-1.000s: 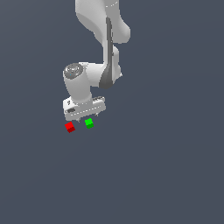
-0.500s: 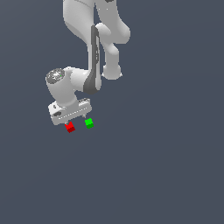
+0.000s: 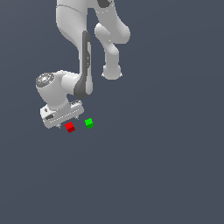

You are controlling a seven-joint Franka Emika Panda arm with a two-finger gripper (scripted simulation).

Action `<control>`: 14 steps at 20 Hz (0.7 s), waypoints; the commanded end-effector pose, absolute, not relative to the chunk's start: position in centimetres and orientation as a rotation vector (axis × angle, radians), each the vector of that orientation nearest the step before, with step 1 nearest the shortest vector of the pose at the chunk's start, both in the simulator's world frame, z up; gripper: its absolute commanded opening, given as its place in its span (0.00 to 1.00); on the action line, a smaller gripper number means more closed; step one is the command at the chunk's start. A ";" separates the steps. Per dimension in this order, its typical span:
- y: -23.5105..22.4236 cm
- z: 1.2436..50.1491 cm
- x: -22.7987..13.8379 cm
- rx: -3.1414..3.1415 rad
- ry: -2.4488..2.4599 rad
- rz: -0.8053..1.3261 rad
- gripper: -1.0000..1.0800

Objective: Stack the red cube on top of the green cube.

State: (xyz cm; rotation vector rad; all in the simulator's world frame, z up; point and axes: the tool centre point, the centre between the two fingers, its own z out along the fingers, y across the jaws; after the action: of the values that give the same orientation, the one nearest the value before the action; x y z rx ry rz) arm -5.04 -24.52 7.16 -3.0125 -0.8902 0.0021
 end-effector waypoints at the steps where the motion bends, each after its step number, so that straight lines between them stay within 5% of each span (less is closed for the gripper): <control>1: -25.0 7.0 -4.9 -3.008 -0.906 0.000 0.96; 14: -25.1 5.8 -4.8 -3.007 -0.909 0.000 0.96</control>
State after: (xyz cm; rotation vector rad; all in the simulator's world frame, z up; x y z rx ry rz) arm -4.77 -25.12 6.27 -3.0081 -0.9087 -0.0011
